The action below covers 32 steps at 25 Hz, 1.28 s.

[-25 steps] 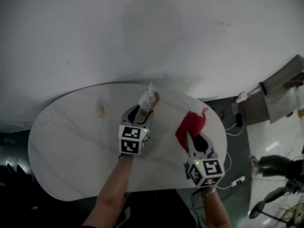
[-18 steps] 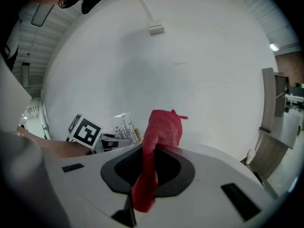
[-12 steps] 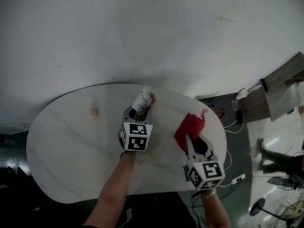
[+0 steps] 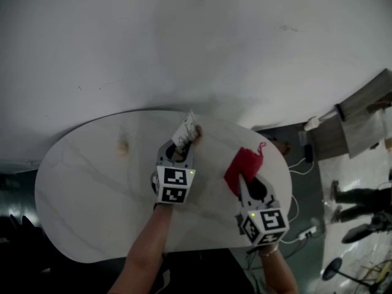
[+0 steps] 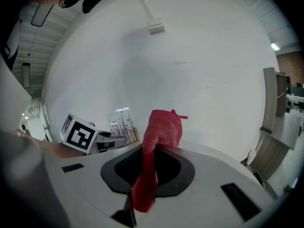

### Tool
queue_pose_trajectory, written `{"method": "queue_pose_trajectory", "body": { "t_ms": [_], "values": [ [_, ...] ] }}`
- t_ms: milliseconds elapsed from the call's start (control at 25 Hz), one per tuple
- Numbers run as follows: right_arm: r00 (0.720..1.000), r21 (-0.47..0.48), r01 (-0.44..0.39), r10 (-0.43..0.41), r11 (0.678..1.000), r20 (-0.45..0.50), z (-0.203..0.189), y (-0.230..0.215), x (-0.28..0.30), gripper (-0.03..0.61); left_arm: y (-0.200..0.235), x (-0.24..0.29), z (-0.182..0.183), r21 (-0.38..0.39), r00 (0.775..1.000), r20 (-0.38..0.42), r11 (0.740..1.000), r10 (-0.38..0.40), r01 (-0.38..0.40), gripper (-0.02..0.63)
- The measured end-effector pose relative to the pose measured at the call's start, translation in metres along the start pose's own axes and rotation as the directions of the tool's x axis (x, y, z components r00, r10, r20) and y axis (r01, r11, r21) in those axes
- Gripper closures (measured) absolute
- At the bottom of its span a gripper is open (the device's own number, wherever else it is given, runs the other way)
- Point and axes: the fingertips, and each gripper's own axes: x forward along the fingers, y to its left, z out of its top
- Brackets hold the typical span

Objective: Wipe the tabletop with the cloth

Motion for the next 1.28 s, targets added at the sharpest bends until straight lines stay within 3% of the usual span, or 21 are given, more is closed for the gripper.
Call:
{"method": "queue_pose_trajectory", "body": {
  "t_ms": [280,480,920,1280],
  "values": [
    [0.998,0.002,-0.048,0.047,0.999,0.029,0.008,0.015,0.010,0.532,0.006,-0.044,0.018,0.032,0.998,0.056,0.999,0.010,-0.012,0.486],
    [0.989,0.020,-0.148,0.148,0.989,0.022,0.021,0.036,0.036,0.532,0.025,-0.076,0.025,0.019,0.997,0.070,0.999,0.046,-0.047,0.486],
    [0.920,0.063,-0.375,0.379,0.925,-0.098,0.039,0.109,0.147,0.532,0.092,-0.133,0.017,-0.053,0.980,0.065,0.981,0.191,-0.187,0.486],
    [0.894,0.117,-0.353,0.371,0.928,-0.249,0.021,0.138,0.227,0.532,0.126,-0.137,0.009,-0.107,0.968,0.043,0.965,0.247,-0.241,0.486]
  ]
}}
